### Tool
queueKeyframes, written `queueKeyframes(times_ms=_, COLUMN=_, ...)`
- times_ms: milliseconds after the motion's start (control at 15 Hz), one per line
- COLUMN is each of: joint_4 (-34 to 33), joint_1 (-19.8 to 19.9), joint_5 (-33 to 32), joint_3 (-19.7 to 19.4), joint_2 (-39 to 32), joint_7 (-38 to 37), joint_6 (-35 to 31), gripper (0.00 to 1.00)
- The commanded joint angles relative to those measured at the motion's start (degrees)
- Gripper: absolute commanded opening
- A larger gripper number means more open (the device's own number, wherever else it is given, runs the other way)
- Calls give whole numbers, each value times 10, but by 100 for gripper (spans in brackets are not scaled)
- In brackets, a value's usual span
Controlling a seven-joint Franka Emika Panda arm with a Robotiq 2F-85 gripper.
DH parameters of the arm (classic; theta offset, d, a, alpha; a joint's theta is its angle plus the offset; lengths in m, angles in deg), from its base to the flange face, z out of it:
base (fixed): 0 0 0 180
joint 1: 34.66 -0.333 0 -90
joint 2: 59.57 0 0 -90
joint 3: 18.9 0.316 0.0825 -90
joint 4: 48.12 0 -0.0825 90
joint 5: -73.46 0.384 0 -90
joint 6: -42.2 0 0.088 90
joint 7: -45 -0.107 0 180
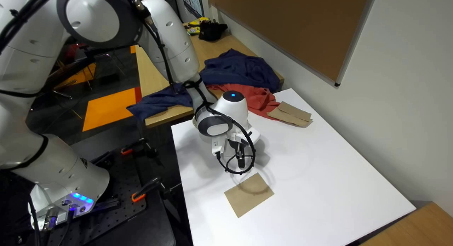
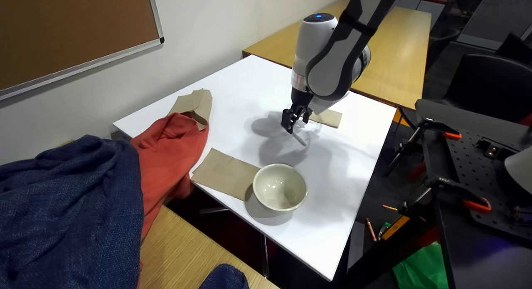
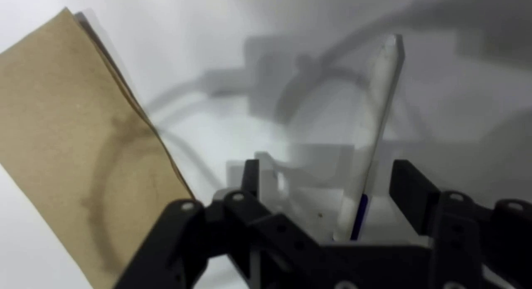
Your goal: Put the pen in the bowl
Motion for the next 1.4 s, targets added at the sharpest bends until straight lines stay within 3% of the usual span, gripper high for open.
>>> queueKeyframes(times_ms=0, joint_4=-12, joint_1=13, joint_5=1, joint_3=11, joint_2=-5, joint_7=-1, joint_6=13, gripper=49)
queueKeyframes(times_ms=467, joint_4=-11, joint_1=24, joint_5=3, joint_3=20, joint_2=-4, joint_7=1, joint_6=12, gripper=0)
queueKeyframes(times_ms=733, joint_4=5, joint_1=22, joint_5=-2, joint_3=22, joint_2=13, joint_7=7, joint_6=16, gripper=3)
queueKeyframes(times_ms=1333, joint_4=160, joint_1=-24, joint_5=-78, joint_3=50, joint_2=181, joint_7=88, joint_6=24, gripper=3)
